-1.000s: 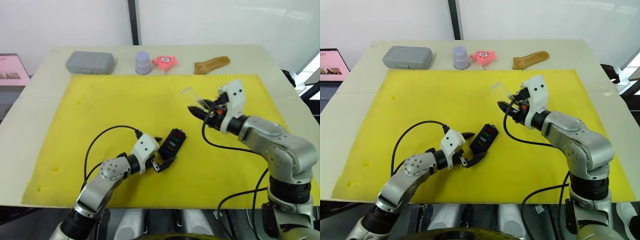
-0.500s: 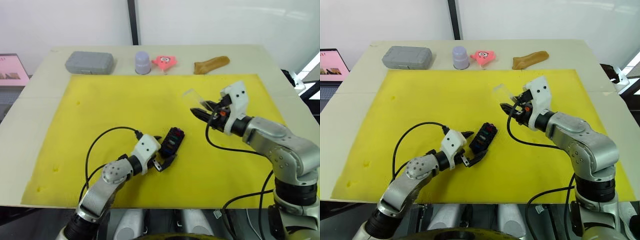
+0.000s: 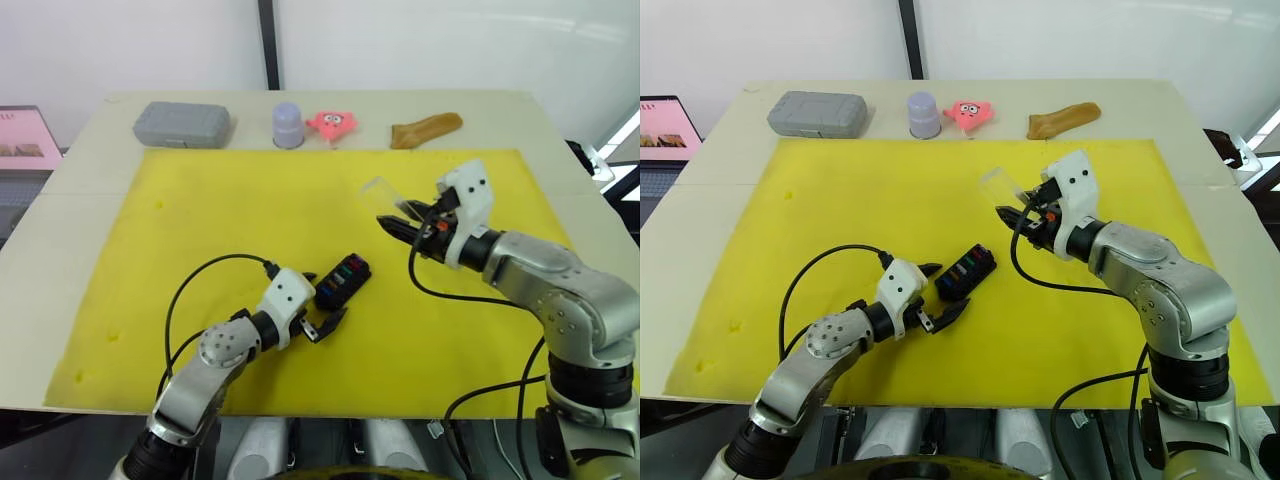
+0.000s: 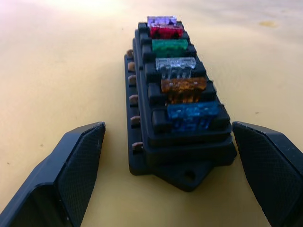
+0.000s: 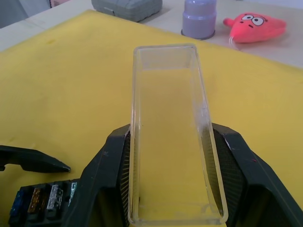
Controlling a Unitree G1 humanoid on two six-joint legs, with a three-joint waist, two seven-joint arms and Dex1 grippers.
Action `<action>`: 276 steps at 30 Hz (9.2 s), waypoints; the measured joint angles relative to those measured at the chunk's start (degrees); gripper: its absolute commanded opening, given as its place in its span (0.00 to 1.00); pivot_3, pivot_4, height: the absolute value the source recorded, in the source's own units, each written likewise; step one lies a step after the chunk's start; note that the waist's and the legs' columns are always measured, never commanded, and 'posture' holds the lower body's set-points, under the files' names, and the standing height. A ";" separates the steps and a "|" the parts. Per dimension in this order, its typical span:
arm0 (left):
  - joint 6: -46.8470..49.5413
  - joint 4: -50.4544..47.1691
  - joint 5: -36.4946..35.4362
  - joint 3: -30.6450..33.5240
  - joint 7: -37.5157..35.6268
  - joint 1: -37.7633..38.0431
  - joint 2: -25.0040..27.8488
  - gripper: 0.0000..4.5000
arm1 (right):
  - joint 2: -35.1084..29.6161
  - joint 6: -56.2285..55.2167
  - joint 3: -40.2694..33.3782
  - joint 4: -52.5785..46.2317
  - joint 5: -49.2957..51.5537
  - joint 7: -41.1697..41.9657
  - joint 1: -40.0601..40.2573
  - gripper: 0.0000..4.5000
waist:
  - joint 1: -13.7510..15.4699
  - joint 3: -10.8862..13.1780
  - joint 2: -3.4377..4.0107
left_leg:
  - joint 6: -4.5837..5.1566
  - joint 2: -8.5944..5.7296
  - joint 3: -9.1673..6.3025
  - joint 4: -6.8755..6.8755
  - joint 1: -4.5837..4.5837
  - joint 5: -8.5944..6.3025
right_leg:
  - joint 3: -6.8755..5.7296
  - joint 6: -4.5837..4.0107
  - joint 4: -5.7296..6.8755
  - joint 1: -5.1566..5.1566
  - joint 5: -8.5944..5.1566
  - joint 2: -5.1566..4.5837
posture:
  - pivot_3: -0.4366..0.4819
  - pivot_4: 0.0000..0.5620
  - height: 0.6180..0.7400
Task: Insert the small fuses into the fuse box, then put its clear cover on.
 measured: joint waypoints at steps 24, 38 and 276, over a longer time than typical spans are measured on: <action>-19.44 31.50 -2.70 -2.74 -36.64 -25.84 6.81 0.58 | -22.53 -24.20 15.69 0.36 -8.43 37.71 -1.40 0.38 | 0.16 0.00 -0.01 | 0.03 0.00 -0.02 0.06 -0.01 -0.02 | -0.07 0.00 -0.19 0.09 0.00 0.00 | 0.48 0.27 1.00; -27.53 40.22 -0.13 -2.67 -41.59 -29.14 2.87 0.58 | -17.04 -34.09 23.86 12.60 -19.83 42.53 -3.29 0.38 | 1.29 0.00 -0.02 | 0.06 -0.04 -0.03 0.15 -0.03 -0.03 | -0.08 0.00 -0.19 0.10 0.00 -0.01 | 0.48 0.27 1.00; -26.91 43.35 2.28 -2.33 -41.92 -30.55 1.72 0.58 | -13.43 -32.95 18.21 12.40 -20.48 34.95 6.04 0.02 | 1.18 -0.69 -0.58 | 0.11 0.03 -0.05 -0.06 0.99 -0.07 | -0.09 0.00 -0.35 1.11 0.00 0.02 | 0.48 0.27 1.00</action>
